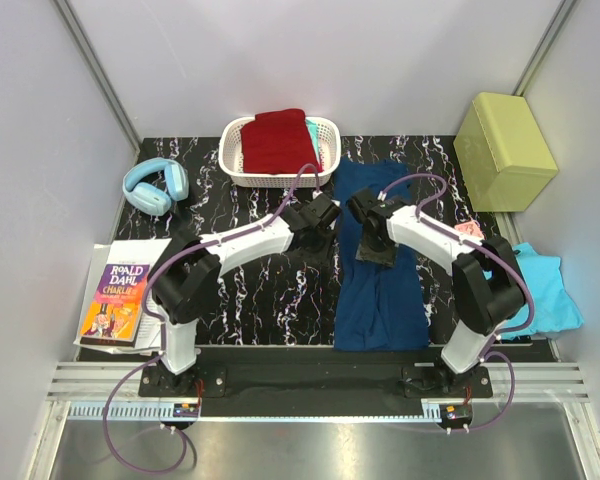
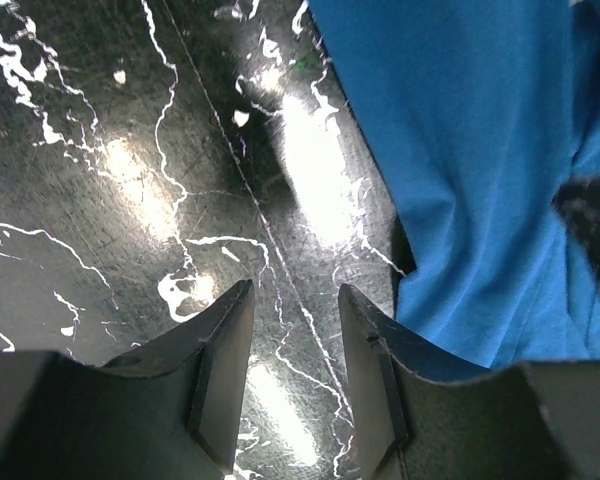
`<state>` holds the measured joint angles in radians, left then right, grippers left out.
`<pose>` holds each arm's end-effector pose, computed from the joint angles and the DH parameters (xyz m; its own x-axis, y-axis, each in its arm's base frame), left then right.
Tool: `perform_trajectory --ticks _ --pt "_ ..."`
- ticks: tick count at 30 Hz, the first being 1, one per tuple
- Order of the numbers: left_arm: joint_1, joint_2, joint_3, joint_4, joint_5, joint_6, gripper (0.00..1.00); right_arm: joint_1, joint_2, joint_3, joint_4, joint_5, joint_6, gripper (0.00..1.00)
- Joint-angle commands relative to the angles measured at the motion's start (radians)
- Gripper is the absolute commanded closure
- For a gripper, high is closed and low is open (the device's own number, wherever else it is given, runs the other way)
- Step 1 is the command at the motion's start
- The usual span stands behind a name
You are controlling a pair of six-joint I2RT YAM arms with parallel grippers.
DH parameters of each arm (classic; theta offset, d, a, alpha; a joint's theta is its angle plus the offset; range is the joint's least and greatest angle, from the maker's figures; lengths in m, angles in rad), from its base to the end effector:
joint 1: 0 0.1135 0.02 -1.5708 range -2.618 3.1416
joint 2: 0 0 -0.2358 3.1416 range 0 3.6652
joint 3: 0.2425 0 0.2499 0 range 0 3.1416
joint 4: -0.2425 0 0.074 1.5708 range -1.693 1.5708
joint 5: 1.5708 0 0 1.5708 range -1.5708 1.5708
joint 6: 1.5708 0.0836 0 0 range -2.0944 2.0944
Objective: Fold and stack the t-shirts
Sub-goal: Grab the bottom of the folded rectangular tshirt with both arms
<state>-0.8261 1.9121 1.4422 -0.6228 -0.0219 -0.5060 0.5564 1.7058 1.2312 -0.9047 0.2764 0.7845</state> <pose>0.2825 -0.3038 0.1394 -0.8793 0.2390 -0.4119 0.3454 0.9156 -0.2060 0.2875 0.1519 0.1381 -0.9178 0.2296 -0.3240 0.2606 0.9639 -0.0551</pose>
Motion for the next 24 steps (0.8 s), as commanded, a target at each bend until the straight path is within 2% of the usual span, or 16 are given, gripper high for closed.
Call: perform_trajectory --ticks 1,7,11,17,20,21,22,24 --pt "0.004 -0.044 -0.048 0.028 0.005 -0.011 0.56 -0.027 0.023 0.016 0.066 0.001 -0.044 0.48" --pt "0.002 -0.064 -0.091 0.038 0.007 -0.014 0.56 -0.030 0.080 0.002 0.082 -0.046 -0.045 0.52" --pt "0.004 -0.064 -0.097 0.043 0.007 -0.005 0.56 -0.030 0.089 -0.048 0.102 -0.081 -0.034 0.64" --pt "0.002 -0.048 -0.082 0.040 0.016 0.001 0.56 -0.029 0.094 -0.087 0.115 -0.082 -0.025 0.74" --pt "0.004 -0.042 -0.075 0.038 0.016 0.006 0.56 -0.030 0.091 -0.091 0.115 -0.071 -0.019 0.87" --pt "0.004 -0.041 -0.074 0.037 0.016 0.006 0.56 -0.030 0.089 -0.091 0.113 -0.068 -0.016 0.96" --pt "0.004 -0.039 -0.074 0.038 0.016 0.009 0.56 -0.030 0.084 -0.090 0.113 -0.063 -0.013 1.00" --pt "0.004 -0.041 -0.075 0.038 0.016 0.007 0.56 -0.030 0.072 -0.084 0.099 -0.042 -0.010 1.00"
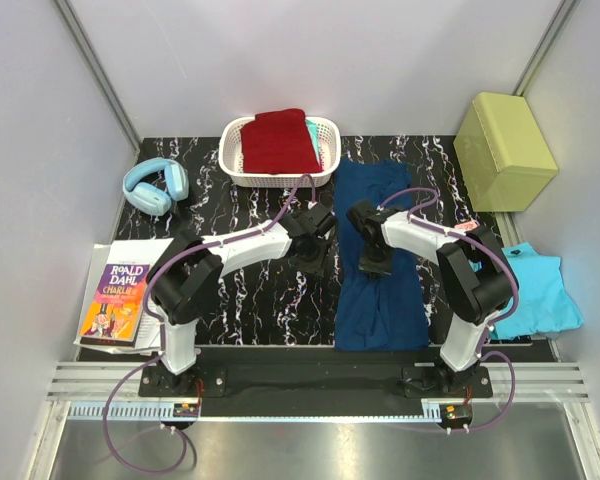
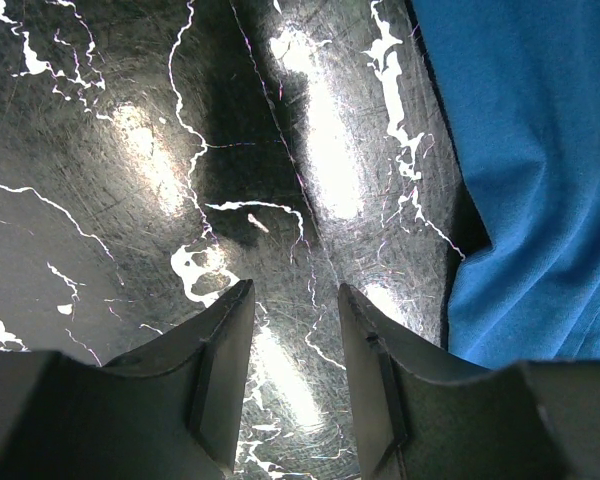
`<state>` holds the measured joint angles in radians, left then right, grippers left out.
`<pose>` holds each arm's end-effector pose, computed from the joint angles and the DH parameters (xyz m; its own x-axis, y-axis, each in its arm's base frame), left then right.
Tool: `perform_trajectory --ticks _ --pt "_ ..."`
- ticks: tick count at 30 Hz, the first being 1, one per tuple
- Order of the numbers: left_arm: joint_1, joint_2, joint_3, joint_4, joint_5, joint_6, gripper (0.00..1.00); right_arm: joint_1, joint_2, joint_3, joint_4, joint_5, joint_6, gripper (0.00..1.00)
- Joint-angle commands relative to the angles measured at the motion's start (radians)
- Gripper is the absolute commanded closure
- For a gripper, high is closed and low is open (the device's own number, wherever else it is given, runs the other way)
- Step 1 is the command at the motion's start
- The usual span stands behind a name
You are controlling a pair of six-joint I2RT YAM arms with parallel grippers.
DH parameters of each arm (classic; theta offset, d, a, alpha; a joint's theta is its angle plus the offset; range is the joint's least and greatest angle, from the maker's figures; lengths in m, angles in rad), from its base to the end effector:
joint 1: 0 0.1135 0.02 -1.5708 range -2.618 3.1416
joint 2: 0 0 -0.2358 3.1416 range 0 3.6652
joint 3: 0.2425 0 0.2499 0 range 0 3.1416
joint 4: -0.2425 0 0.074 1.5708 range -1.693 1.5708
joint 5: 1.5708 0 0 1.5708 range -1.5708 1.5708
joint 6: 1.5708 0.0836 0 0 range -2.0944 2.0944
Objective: Fold and stack the t-shirts
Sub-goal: Grab the bottom of the folded rectangular tshirt with both arms
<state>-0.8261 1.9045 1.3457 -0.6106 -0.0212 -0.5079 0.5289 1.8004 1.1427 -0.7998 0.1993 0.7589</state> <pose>0.2699 -0.2902 0.1135 -0.8999 0.2589 -0.3509 0.3340 0.9266 -0.1730 0.2846 0.1472 0.0874 -0.9495 0.2263 -0.2174 0.2455 0.9672 -0.0649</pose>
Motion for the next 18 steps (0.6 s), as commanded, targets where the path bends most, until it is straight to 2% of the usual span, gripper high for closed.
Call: perform_trajectory --ticks 1,14,18 --pt "0.004 -0.033 0.020 0.025 0.015 0.011 0.56 -0.003 -0.029 0.011 -0.010 0.046 0.020 1.00" --pt "0.002 -0.012 0.026 0.025 0.027 0.009 0.56 -0.012 -0.098 0.046 -0.088 0.192 0.059 1.00" --pt "0.004 -0.001 0.032 0.025 0.046 0.006 0.57 -0.026 -0.073 0.048 -0.091 0.187 0.039 1.00"
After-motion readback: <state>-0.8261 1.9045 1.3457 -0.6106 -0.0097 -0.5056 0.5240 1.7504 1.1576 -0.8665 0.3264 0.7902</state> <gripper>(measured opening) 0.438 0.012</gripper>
